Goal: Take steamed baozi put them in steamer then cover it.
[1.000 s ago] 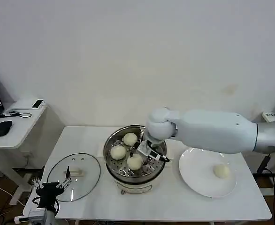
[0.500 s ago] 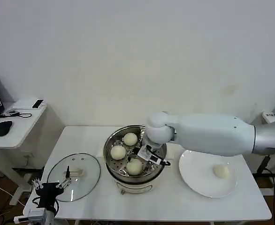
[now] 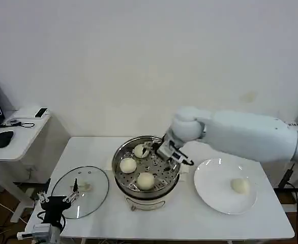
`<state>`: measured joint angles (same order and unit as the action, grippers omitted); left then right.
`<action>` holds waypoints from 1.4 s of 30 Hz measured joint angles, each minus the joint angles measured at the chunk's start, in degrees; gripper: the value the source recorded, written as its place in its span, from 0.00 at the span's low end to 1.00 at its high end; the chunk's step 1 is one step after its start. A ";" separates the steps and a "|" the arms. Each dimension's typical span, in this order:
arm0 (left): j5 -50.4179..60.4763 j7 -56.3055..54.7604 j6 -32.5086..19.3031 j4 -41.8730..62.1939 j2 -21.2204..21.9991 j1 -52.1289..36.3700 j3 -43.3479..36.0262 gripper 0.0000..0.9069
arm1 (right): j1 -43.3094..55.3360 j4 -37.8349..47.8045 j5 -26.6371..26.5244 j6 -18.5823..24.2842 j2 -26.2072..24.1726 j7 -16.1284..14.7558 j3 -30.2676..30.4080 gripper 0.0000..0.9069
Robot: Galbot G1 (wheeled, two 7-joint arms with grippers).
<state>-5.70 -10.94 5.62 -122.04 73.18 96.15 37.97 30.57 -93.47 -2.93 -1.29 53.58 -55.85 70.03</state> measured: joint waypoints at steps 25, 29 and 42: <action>-3.56 0.48 0.68 1.23 -4.39 -2.36 -1.46 1.00 | -9.69 -0.64 5.24 -12.22 -27.89 -0.62 -6.01 1.00; -4.00 0.54 0.75 1.54 -4.69 -2.74 -1.59 1.00 | -13.85 -0.33 6.80 -12.90 -31.03 -0.81 -8.57 1.00; -4.25 0.58 1.15 1.62 -5.25 -2.79 -1.44 1.00 | -30.09 5.30 10.74 -13.11 -33.03 -0.52 -20.01 1.00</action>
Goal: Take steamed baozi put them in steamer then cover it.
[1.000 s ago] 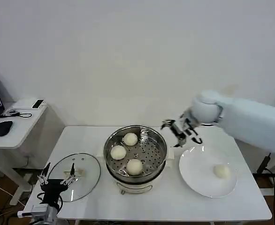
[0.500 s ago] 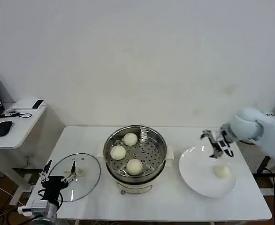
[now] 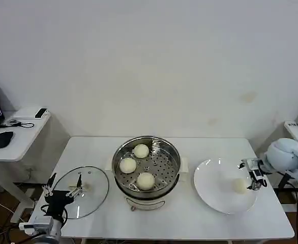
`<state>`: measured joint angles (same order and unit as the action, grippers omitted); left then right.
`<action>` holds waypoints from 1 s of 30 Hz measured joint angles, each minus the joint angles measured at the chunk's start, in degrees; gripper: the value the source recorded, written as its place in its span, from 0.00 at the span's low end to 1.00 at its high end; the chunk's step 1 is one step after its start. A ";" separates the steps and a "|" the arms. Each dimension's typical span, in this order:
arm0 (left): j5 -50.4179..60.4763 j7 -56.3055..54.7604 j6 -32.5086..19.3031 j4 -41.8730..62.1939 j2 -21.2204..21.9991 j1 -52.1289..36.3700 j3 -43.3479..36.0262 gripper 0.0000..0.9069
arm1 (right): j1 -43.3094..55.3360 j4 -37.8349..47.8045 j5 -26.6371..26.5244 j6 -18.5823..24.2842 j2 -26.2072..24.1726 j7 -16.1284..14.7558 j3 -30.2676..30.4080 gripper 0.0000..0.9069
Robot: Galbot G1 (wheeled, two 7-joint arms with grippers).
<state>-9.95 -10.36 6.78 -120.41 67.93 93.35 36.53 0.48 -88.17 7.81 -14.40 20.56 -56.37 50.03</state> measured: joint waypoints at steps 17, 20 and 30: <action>0.28 -0.03 0.00 0.14 0.49 0.69 0.97 1.00 | -8.84 9.95 2.19 -0.26 5.98 0.56 -6.87 0.94; 0.32 -0.03 -0.01 -0.09 0.63 0.85 1.01 1.00 | -9.81 11.06 2.46 -0.31 6.95 0.67 -7.68 0.90; 0.77 0.00 -0.34 0.17 0.98 1.03 1.06 1.00 | -11.86 13.08 2.96 -0.90 8.70 1.22 -9.43 0.74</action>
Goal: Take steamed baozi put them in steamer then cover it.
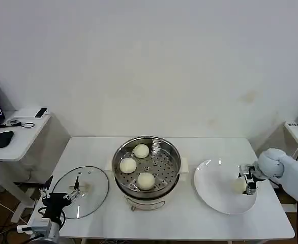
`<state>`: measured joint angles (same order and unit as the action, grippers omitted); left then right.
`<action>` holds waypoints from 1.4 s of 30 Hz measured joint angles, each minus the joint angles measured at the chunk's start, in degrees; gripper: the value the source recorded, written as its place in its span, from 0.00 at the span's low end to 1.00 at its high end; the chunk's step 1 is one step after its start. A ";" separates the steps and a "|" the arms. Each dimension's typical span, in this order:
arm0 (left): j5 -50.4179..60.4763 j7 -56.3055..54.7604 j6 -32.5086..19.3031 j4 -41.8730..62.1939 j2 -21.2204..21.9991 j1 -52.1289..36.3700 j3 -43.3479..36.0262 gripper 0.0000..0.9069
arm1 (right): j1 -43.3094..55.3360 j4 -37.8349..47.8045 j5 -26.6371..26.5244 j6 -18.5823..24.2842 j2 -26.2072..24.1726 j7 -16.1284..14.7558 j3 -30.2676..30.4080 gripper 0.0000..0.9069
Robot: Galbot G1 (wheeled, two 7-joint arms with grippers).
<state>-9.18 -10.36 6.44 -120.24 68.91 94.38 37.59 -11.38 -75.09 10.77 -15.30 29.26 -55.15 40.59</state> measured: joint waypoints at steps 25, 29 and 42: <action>-0.18 -0.07 -0.23 -1.22 0.08 0.24 0.59 1.00 | 12.60 -6.23 -5.64 -3.37 -2.60 -1.18 5.98 0.69; -0.17 -0.09 -0.19 -1.30 0.17 -0.19 0.24 1.00 | 20.04 -9.34 -9.36 -5.22 -2.10 -0.03 10.58 0.69; 0.40 -0.16 -0.07 -1.91 0.82 -0.34 -0.19 1.00 | 41.24 -18.56 -25.42 -14.46 7.42 7.12 25.44 0.70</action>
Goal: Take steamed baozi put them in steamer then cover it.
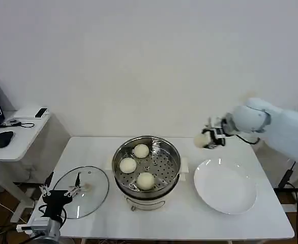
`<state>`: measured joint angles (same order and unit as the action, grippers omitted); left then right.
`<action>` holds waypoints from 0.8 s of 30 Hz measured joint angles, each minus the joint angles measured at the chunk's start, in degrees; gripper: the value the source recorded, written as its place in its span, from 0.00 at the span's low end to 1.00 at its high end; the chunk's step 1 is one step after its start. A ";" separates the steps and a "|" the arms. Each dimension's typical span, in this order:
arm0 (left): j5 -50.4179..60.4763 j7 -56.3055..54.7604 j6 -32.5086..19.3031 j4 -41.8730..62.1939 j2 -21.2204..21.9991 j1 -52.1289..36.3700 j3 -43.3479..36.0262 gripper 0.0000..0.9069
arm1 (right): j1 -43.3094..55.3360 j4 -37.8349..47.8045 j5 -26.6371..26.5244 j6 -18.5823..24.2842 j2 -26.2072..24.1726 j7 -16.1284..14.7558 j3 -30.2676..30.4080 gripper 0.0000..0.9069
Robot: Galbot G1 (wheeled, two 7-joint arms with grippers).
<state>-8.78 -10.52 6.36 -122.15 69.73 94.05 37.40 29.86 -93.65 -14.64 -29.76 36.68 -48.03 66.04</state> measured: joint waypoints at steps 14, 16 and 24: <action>0.46 -0.07 -0.27 -0.16 0.51 0.05 0.35 1.00 | 4.31 -1.99 -15.36 -8.47 13.07 10.70 7.10 0.70; 0.47 -0.08 -0.28 -0.26 0.58 0.05 0.35 1.00 | 3.85 -1.39 -16.21 -9.08 14.68 11.52 7.36 0.70; 0.35 -0.08 -0.31 -0.24 0.63 -0.02 0.49 1.00 | 1.17 0.45 -17.61 -10.59 17.62 13.06 8.72 0.70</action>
<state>-8.43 -10.60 6.05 -122.39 70.36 94.03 37.89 31.03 -93.21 -32.26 -40.36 54.29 -34.97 74.75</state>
